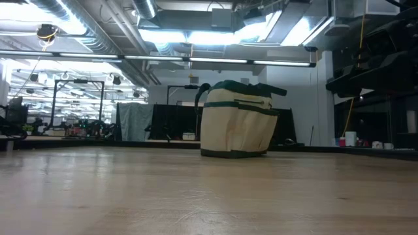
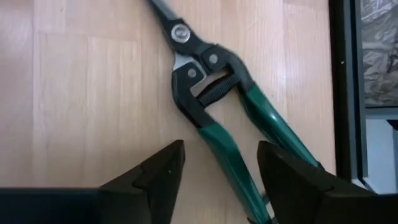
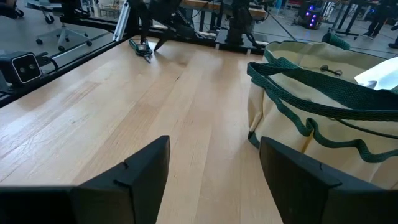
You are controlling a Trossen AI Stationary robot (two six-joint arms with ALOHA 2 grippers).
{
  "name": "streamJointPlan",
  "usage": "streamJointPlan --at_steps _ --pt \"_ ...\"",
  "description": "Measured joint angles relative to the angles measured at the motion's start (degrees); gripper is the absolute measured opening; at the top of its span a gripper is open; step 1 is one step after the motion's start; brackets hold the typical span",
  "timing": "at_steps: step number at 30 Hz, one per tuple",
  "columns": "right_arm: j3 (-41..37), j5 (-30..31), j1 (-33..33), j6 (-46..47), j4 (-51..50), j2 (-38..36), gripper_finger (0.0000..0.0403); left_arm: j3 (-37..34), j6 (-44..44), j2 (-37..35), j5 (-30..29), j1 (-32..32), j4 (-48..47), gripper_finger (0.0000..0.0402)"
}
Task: Pick & Place Garden tools in Gardening bag
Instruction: Put the shear scissors into the gardening bag
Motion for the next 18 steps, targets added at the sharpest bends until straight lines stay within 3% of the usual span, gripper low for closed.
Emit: streamJointPlan --at_steps 15,18 --pt "0.00 0.00 0.00 0.00 0.00 0.00 0.0250 -0.28 6.32 1.31 -5.40 -0.47 -0.47 0.0038" --pt "0.00 0.00 -0.02 0.00 0.01 0.00 0.0250 -0.33 7.15 1.35 -6.07 -0.47 -0.23 0.0024"
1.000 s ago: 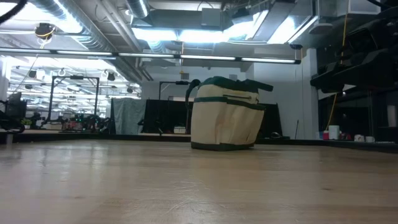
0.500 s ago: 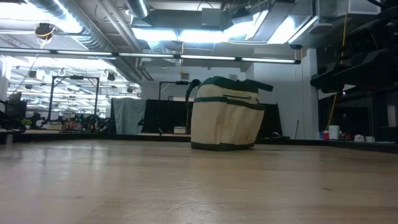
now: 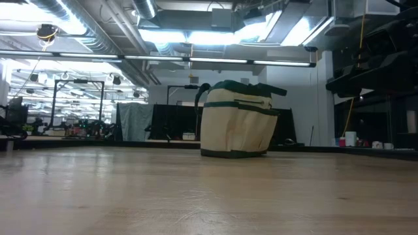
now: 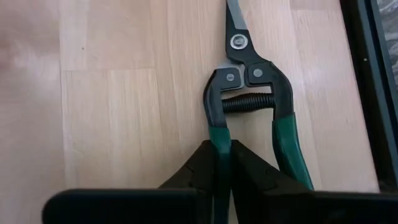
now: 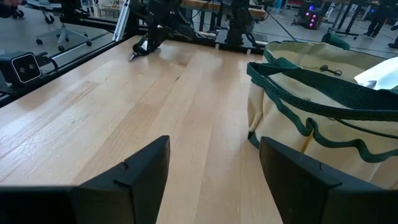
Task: Pick & Place Garden tools in Gardening bag
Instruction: Put the shear scissors into the gardening bag
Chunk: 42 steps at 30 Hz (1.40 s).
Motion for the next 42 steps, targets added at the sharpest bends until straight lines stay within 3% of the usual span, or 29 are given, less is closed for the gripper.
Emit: streamJointPlan --at_steps 6,16,24,37,42 --pt "0.00 0.00 0.02 0.00 -0.02 0.00 0.0250 -0.11 1.45 0.12 -1.87 1.06 0.60 0.0029" --pt "0.00 0.00 0.02 0.00 0.00 0.00 0.0250 -0.37 14.44 0.38 -7.32 6.74 8.39 0.0026" --pt "0.00 0.00 0.02 0.00 -0.01 0.01 0.0250 -0.35 21.49 0.29 -8.04 13.91 12.87 0.0026" --pt "0.00 0.00 0.01 0.00 -0.01 0.01 0.0250 -0.17 42.38 0.16 -8.01 21.63 29.28 0.0026" --pt "0.00 -0.01 0.02 0.00 0.00 0.02 0.0250 -0.15 44.66 0.11 -7.92 23.69 32.00 0.0026"
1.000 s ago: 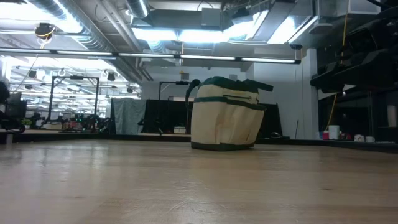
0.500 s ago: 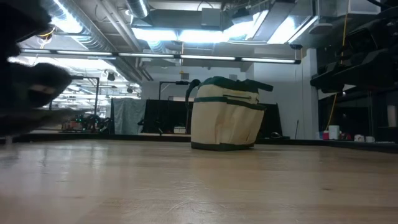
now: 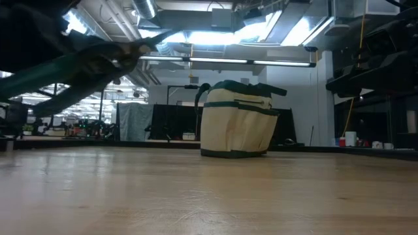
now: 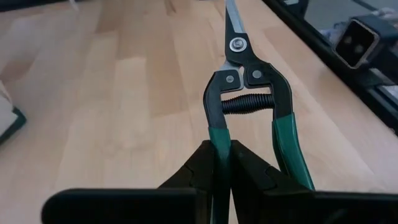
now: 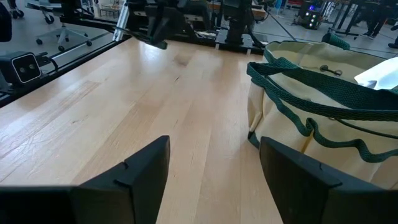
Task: Pick & Place Garden tools in Gardening bag
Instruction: Put the shear scissors into the gardening bag
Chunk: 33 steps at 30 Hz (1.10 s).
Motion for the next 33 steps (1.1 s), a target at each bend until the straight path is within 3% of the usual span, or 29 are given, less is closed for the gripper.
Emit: streamJointPlan --at_steps 7,19,33 --pt "0.00 0.01 0.00 0.00 -0.02 -0.02 0.0250 0.00 5.53 -0.02 2.85 3.35 3.49 0.0026" --pt "0.00 -0.01 -0.01 0.00 -0.01 0.00 0.0250 0.07 14.09 -0.16 14.90 11.18 12.02 0.0026" --pt "0.00 -0.01 -0.01 0.00 0.00 0.00 0.0250 0.09 21.70 -7.57 31.30 24.52 12.48 0.0026"
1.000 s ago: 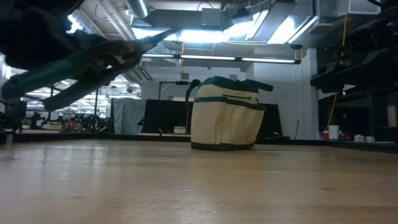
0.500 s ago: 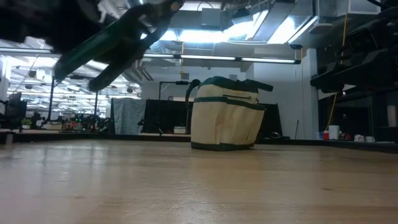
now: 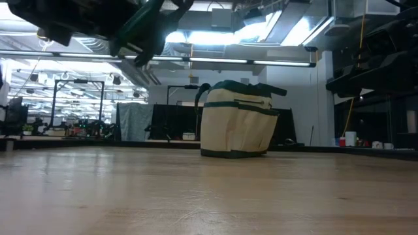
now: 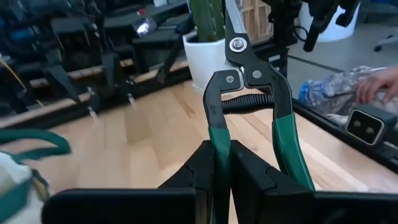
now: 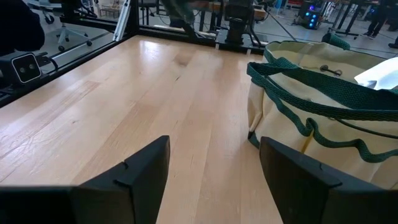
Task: Pick & Place Garden tools in Gardening bag
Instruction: Put the shear scissors into the gardening bag
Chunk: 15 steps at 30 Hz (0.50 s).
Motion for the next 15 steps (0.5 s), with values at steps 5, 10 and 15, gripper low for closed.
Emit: streamJointPlan --at_steps 5,10,15 --pt "0.00 0.00 -0.01 0.00 -0.01 0.00 0.0250 0.00 2.81 -1.80 3.94 3.50 0.01 0.0026" --pt "0.00 0.00 -0.01 0.00 0.00 0.00 0.0250 0.00 4.25 -2.46 6.56 6.46 0.69 0.0026" --pt "0.00 0.00 -0.01 0.00 -0.01 0.00 0.0250 0.00 4.54 -2.55 8.50 9.00 2.58 0.0026"
